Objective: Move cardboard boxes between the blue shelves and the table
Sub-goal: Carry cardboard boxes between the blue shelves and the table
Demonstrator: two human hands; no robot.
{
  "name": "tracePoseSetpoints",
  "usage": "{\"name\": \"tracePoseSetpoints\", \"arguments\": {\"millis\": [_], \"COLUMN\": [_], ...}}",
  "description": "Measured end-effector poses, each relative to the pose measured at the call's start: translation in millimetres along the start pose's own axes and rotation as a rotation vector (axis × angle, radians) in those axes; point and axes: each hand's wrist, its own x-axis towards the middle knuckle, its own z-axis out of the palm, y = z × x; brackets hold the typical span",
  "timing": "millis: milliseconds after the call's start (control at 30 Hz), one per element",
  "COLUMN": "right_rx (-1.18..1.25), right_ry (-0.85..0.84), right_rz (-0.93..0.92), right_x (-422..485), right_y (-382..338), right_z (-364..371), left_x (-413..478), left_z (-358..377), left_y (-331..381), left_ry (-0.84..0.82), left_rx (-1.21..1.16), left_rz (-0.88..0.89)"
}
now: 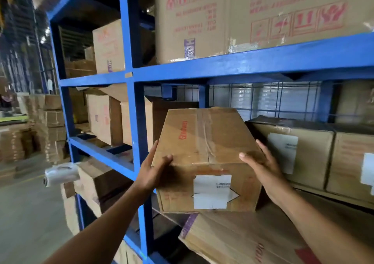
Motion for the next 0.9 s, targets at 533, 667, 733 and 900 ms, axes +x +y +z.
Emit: {"name": "tracePoseSetpoints", "arguments": {"millis": [533,667,733,900], "right_rx": [-0.686,-1.498,-1.627,-1.709], "right_ry": [0.727,0.39,0.3,0.177], "right_rz": [-0.429,-0.635,-0.493,-0.309], "right_x": [159.7,180.9,193.6,217.0], "right_y": [70.8,106.9,116.1,115.1], "right_z": [122.2,127.0,120.7,97.3], "left_x": [305.2,329.3,341.8,368.6], "left_z": [23.1,60.4,68.2,86.5], "left_y": [-99.2,-115.8,-131.0,-157.5], "left_ry": [-0.102,-0.055,-0.112,-0.365], "left_rx": [0.084,0.502,0.754,1.069], "left_rz": [0.093,0.312,0.469,0.519]}}
